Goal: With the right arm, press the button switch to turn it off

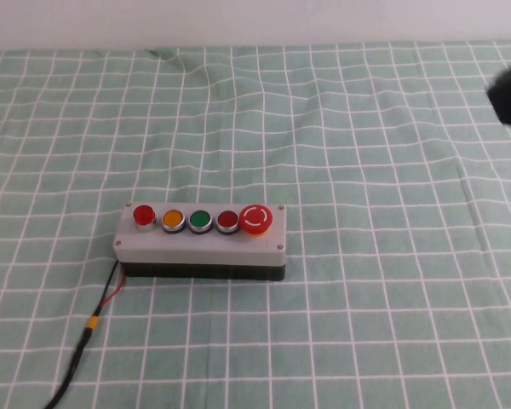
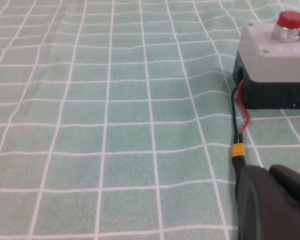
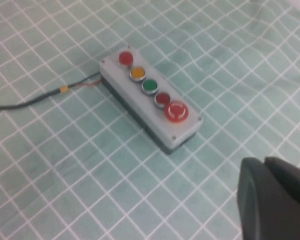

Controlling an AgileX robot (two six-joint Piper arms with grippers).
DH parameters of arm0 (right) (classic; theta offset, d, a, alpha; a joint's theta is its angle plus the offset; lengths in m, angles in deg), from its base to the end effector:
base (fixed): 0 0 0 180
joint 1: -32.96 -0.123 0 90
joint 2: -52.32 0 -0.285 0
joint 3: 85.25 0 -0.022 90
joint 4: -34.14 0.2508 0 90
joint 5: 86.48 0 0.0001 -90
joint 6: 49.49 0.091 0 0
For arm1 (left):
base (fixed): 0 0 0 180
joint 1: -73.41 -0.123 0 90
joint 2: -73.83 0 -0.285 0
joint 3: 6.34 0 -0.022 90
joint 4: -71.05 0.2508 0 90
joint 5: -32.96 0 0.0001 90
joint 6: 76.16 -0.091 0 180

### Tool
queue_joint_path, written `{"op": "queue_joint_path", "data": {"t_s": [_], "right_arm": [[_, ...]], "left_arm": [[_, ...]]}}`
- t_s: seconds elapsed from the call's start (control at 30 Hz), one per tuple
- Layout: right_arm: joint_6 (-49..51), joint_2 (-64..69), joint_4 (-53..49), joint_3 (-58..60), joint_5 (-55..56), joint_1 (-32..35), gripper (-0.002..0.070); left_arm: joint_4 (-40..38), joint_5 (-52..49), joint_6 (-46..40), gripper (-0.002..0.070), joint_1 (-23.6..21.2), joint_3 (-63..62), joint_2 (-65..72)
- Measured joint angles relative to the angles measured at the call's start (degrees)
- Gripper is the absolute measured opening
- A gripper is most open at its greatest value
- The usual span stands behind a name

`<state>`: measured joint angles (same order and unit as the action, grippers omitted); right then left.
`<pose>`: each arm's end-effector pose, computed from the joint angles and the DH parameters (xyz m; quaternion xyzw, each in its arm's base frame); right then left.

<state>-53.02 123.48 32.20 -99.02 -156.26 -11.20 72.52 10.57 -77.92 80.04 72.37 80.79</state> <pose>0.1310 0.1232 0.4914 -0.3603 0.8198 0.1386 0.4230 0.0518 -0.0051 0.1701 0.0659 0.8066 -0.0140 0.5872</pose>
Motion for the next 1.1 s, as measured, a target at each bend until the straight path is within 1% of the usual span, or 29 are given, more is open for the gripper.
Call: {"op": "queue_joint_path", "data": {"t_s": [0.2,0.37,0.63,0.9,1.03,1.1], "right_arm": [[2.57,-16.06,0.43,18.83,8.96,0.0,-0.0016],[2.8,-24.36,1.94,28.02,12.17,0.0,-0.0016],[2.8,-26.45,3.74,35.11,11.63,0.0,-0.0016],[2.67,-26.77,5.04,39.16,10.92,0.27,-0.0016],[2.12,-29.96,5.85,42.41,12.54,5.12,-0.0016],[2.12,-33.04,6.36,45.1,15.52,9.11,-0.0016]], "left_arm": [[0.0,0.0,0.0,-0.0004,0.0,0.0,0.0],[0.0,0.0,0.0,-0.0004,0.0,0.0,0.0],[0.0,0.0,0.0,-0.0004,0.0,0.0,0.0],[0.0,0.0,0.0,-0.0004,0.0,0.0,0.0],[0.0,0.0,0.0,-0.0004,0.0,0.0,0.0],[0.0,0.0,0.0,-0.0004,0.0,0.0,0.0]]}}
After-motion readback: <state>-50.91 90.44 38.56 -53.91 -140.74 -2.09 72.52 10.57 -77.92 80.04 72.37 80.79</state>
